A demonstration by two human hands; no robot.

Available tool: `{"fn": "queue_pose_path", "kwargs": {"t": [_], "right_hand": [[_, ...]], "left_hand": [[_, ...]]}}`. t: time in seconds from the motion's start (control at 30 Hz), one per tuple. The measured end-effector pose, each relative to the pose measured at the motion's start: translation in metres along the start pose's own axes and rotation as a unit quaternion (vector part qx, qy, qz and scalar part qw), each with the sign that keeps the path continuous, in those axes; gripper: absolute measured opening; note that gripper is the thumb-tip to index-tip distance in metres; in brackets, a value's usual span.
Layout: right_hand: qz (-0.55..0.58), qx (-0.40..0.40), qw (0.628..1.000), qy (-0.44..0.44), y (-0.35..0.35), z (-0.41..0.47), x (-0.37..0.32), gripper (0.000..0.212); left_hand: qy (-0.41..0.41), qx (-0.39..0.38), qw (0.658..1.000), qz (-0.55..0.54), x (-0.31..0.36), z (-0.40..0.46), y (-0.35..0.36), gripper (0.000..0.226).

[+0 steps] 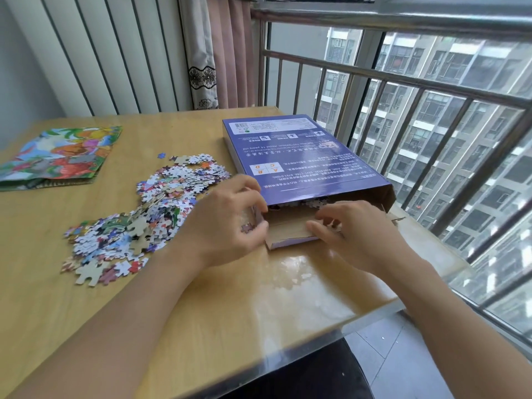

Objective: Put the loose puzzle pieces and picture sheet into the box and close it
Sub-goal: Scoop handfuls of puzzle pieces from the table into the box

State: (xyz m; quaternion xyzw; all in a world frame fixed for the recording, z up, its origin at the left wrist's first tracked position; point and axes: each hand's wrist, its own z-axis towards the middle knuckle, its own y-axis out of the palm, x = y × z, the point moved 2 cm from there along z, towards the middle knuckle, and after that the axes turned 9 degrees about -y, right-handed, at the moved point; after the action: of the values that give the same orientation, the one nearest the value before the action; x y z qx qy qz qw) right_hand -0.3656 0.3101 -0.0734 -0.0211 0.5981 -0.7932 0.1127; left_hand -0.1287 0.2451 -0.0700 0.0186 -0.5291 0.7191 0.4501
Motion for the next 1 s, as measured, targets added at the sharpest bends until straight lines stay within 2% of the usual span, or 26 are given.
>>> {"fn": "queue_pose_path", "kwargs": {"t": [0.1,0.23,0.27,0.33,0.4,0.43,0.5,0.53,0.6,0.67,0.73,0.77,0.83,0.93,1.0], "right_hand": [[0.039,-0.024,0.999,0.021,0.003,0.003,0.013,0.053],[0.074,-0.127,0.988,0.039,0.008,0.021,0.017,0.082],[0.075,-0.147,0.985,0.048,0.007,0.024,0.015,0.082],[0.054,-0.164,0.984,0.049,0.001,0.025,0.004,0.068],[0.017,-0.130,0.991,0.036,-0.009,0.018,-0.017,0.051],[0.018,-0.087,0.996,0.014,-0.014,0.011,-0.033,0.043],[0.096,0.010,0.993,-0.067,-0.019,-0.003,-0.074,0.032],[0.144,0.026,0.984,-0.097,-0.016,-0.006,-0.095,0.031],[0.173,-0.007,0.979,-0.111,0.001,-0.003,-0.130,0.041],[0.142,-0.085,0.984,-0.071,0.025,0.010,-0.155,0.073],[0.133,-0.148,0.980,-0.009,0.042,0.025,-0.165,0.108],[0.143,-0.157,0.977,0.002,0.047,0.033,-0.170,0.115],[0.186,-0.162,0.969,-0.001,0.049,0.047,-0.178,0.110],[0.211,-0.180,0.960,-0.034,0.045,0.065,-0.190,0.087],[0.211,-0.169,0.961,-0.057,0.040,0.075,-0.193,0.074]], "left_hand": [[-0.071,0.025,0.996,0.039,-0.011,0.005,-0.008,0.030],[-0.127,0.014,0.989,0.080,-0.029,0.007,-0.013,0.039],[-0.137,0.018,0.987,0.078,-0.032,0.008,-0.014,0.040],[-0.148,0.026,0.986,0.075,-0.038,0.009,-0.017,0.040],[-0.155,0.039,0.984,0.080,-0.042,0.011,-0.019,0.038],[-0.158,0.047,0.983,0.084,-0.044,0.011,-0.020,0.037],[-0.166,0.061,0.981,0.085,-0.046,0.012,-0.023,0.035],[-0.173,0.065,0.979,0.086,-0.047,0.012,-0.026,0.034],[-0.192,0.075,0.974,0.093,-0.050,0.014,-0.033,0.033],[-0.240,0.093,0.958,0.123,-0.057,0.012,-0.046,0.033],[-0.332,0.090,0.918,0.197,-0.071,0.008,-0.063,0.037],[-0.390,0.075,0.890,0.226,-0.081,0.004,-0.072,0.041],[-0.471,0.050,0.851,0.225,-0.098,-0.005,-0.085,0.042],[-0.491,0.058,0.848,0.190,-0.108,-0.010,-0.092,0.031],[-0.486,0.053,0.856,0.170,-0.109,-0.011,-0.092,0.033]]}}
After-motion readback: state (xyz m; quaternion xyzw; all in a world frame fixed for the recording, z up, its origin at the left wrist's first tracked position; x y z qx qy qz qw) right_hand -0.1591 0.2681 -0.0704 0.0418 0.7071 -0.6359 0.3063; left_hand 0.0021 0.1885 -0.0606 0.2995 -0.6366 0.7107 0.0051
